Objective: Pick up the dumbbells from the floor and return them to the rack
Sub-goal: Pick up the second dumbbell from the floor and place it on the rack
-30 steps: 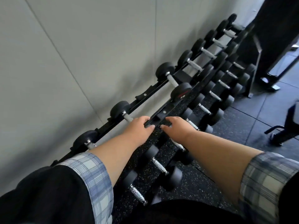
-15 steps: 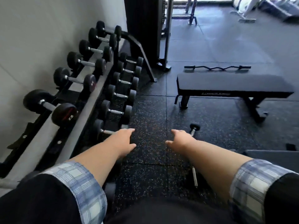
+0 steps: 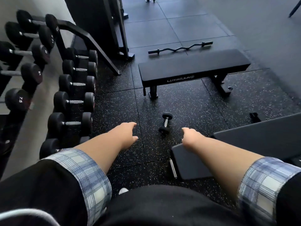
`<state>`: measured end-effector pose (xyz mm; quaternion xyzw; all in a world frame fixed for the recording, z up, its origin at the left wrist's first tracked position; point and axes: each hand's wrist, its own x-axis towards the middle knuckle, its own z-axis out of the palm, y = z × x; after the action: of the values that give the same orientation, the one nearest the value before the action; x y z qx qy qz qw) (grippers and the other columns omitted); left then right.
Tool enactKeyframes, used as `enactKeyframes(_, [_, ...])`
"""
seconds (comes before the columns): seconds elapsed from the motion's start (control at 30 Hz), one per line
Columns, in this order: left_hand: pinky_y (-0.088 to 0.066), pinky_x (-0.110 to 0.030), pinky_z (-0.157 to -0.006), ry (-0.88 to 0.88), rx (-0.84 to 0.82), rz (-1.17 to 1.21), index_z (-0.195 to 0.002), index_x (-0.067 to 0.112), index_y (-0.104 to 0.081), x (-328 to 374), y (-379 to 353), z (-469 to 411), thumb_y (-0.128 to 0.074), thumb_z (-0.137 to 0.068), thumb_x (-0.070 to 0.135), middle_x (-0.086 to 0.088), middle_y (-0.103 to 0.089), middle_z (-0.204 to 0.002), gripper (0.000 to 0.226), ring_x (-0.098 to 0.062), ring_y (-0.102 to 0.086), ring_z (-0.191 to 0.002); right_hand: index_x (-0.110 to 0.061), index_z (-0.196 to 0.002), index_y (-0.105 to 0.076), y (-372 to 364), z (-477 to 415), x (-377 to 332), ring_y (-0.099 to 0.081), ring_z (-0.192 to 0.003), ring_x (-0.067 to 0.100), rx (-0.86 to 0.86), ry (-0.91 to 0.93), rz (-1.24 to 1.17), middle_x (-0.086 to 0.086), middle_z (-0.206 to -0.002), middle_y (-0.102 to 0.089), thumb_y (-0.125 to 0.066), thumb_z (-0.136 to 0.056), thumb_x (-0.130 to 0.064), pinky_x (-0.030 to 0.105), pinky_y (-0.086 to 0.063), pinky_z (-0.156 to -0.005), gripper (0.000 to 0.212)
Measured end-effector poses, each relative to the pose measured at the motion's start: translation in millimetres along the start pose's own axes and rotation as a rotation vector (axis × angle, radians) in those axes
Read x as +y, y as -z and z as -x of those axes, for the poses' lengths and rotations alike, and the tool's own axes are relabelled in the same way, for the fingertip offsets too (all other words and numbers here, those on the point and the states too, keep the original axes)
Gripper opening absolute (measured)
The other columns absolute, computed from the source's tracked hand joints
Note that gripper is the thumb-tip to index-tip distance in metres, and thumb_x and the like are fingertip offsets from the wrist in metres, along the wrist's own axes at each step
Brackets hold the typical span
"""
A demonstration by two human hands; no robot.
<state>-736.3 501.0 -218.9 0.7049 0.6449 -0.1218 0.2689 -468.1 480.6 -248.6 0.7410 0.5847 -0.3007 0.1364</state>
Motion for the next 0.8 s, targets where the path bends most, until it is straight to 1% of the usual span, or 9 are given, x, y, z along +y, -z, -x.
enactKeyframes(0.13, [-0.044, -0.041, -0.103, -0.041, -0.053, -0.002, -0.151, 0.027, -0.027, 1, 10, -47, -0.058, -0.089, 0.042, -0.007, -0.043, -0.149, 0.071, -0.028, -0.051, -0.127, -0.012, -0.143, -0.038, 16, -35, -10, -0.048, -0.127, 0.036, 0.011, -0.033, -0.008, 0.016, -0.142, -0.048, -0.058, -0.090, -0.018, 0.041, -0.041, -0.103, 0.057])
enactKeyframes(0.2, [-0.043, -0.040, -0.104, -0.074, -0.070, -0.009, -0.151, 0.025, -0.027, -1, 19, -76, -0.058, -0.089, 0.042, -0.007, -0.043, -0.149, 0.071, -0.028, -0.050, -0.129, -0.012, -0.145, -0.038, 29, -58, -21, -0.048, -0.128, 0.035, 0.021, -0.054, -0.029, 0.016, -0.143, -0.048, -0.058, -0.092, -0.023, 0.041, -0.041, -0.103, 0.058])
enactKeyframes(0.3, [-0.040, -0.042, -0.107, -0.122, -0.092, -0.015, -0.150, 0.024, -0.028, -11, 42, -129, -0.057, -0.088, 0.044, -0.007, -0.042, -0.151, 0.071, -0.028, -0.048, -0.131, -0.012, -0.150, -0.032, 51, -100, -46, -0.046, -0.131, 0.033, 0.007, -0.075, -0.070, 0.014, -0.147, -0.046, -0.057, -0.096, -0.034, 0.038, -0.039, -0.105, 0.063])
enactKeyframes(0.37, [-0.039, -0.042, -0.108, -0.154, -0.121, -0.032, -0.151, 0.024, -0.027, -19, 60, -167, -0.055, -0.089, 0.045, -0.006, -0.041, -0.152, 0.071, -0.028, -0.046, -0.133, -0.013, -0.151, -0.029, 65, -128, -68, -0.045, -0.133, 0.031, -0.010, -0.091, -0.086, 0.012, -0.149, -0.045, -0.054, -0.098, -0.035, 0.036, -0.038, -0.105, 0.063])
enactKeyframes(0.43, [-0.039, -0.043, -0.108, -0.179, -0.149, -0.059, -0.150, 0.024, -0.027, -27, 80, -202, -0.054, -0.089, 0.047, -0.007, -0.041, -0.152, 0.071, -0.029, -0.046, -0.133, -0.013, -0.150, -0.031, 76, -154, -91, -0.045, -0.132, 0.031, -0.016, -0.104, -0.103, 0.012, -0.149, -0.045, -0.052, -0.099, -0.033, 0.035, -0.038, -0.104, 0.059])
enactKeyframes(0.6, [-0.040, -0.043, -0.107, -0.211, -0.180, -0.100, -0.151, 0.023, -0.028, -41, 125, -266, -0.053, -0.090, 0.048, -0.007, -0.043, -0.151, 0.070, -0.030, -0.047, -0.132, -0.014, -0.141, -0.044, 101, -197, -136, -0.054, -0.120, 0.032, 0.013, -0.126, -0.143, 0.012, -0.138, -0.056, -0.048, -0.099, -0.022, 0.036, -0.044, -0.097, 0.043])
enactKeyframes(0.73, [-0.038, -0.039, -0.108, -0.236, -0.239, -0.049, -0.151, 0.020, -0.028, -40, 130, -301, -0.052, -0.092, 0.047, -0.004, -0.042, -0.152, 0.069, -0.028, -0.046, -0.134, -0.017, -0.140, -0.046, 104, -223, -144, -0.059, -0.100, 0.028, 0.032, -0.155, -0.201, 0.011, -0.133, -0.059, -0.046, -0.098, -0.024, 0.032, -0.046, -0.083, 0.042])
enactKeyframes(0.77, [-0.038, -0.039, -0.107, -0.240, -0.257, -0.044, -0.151, 0.020, -0.028, -40, 126, -309, -0.051, -0.092, 0.047, -0.003, -0.042, -0.152, 0.068, -0.027, -0.045, -0.134, -0.017, -0.141, -0.044, 101, -231, -143, -0.059, -0.103, 0.028, 0.023, -0.163, -0.209, 0.011, -0.136, -0.057, -0.046, -0.098, -0.024, 0.032, -0.046, -0.085, 0.043])
enactKeyframes(0.8, [-0.038, -0.038, -0.107, -0.242, -0.271, -0.043, -0.151, 0.020, -0.028, -40, 121, -314, -0.051, -0.092, 0.047, -0.003, -0.041, -0.152, 0.068, -0.027, -0.045, -0.134, -0.016, -0.143, -0.042, 97, -237, -141, -0.056, -0.113, 0.029, 0.010, -0.167, -0.215, 0.010, -0.141, -0.053, -0.046, -0.098, -0.024, 0.033, -0.044, -0.091, 0.046])
